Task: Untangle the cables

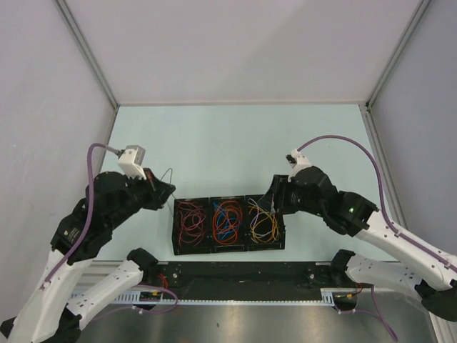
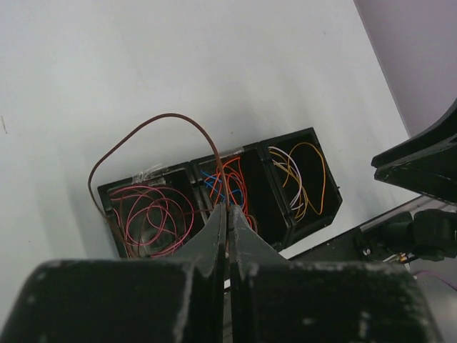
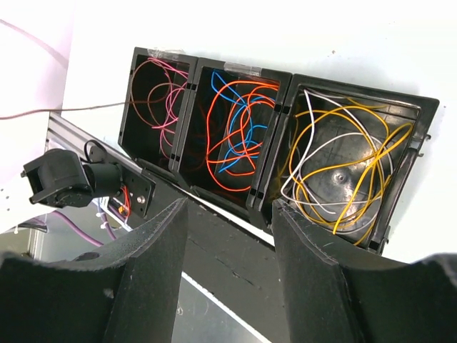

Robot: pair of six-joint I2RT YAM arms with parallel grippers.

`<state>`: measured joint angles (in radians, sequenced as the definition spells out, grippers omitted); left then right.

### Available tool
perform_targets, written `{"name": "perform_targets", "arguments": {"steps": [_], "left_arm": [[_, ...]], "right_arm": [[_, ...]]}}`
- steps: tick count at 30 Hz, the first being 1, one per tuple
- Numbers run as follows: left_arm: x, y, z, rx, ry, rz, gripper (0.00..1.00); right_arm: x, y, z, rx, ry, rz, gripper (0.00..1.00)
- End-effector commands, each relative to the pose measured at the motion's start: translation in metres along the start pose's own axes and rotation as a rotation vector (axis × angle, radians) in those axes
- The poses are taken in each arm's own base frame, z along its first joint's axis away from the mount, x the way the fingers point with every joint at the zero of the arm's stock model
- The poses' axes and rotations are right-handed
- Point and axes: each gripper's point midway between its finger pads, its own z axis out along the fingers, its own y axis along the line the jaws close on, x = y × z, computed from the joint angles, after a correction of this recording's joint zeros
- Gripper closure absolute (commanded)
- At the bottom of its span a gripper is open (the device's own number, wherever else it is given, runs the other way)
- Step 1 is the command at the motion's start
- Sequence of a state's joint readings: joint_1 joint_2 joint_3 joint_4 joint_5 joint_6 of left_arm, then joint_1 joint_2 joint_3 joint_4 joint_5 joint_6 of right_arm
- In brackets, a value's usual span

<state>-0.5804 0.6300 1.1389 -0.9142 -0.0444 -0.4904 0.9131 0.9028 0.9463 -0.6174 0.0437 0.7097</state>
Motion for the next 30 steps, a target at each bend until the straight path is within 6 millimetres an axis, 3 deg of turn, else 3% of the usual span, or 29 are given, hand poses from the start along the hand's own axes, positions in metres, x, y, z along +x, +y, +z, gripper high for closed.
{"name": "perform_targets", "arguments": {"steps": [1,8,19,25,30], "left_arm": [[0.007,-0.006,0.006,0.040,-0.004,-0.063,1.00],[0.043,0.001,0.028,0.034,0.085,-0.146,1.00],[0.085,0.019,0.034,-0.035,0.177,-0.224,1.00],[0.116,0.030,0.044,-0.093,0.267,-0.267,1.00],[0.126,0.059,0.043,-0.268,0.254,-0.304,1.00]], "right_arm": [[-0.004,-0.001,-0.005,0.010,-0.031,0.017,0.45],[-0.001,-0.003,-0.006,0.018,-0.027,0.020,0.45],[0.004,-0.002,-0.003,0.010,-0.018,0.021,0.45],[0.008,0.000,0.003,0.004,-0.001,0.016,0.45],[0.011,0.003,0.007,-0.004,0.011,0.011,0.45]]}}
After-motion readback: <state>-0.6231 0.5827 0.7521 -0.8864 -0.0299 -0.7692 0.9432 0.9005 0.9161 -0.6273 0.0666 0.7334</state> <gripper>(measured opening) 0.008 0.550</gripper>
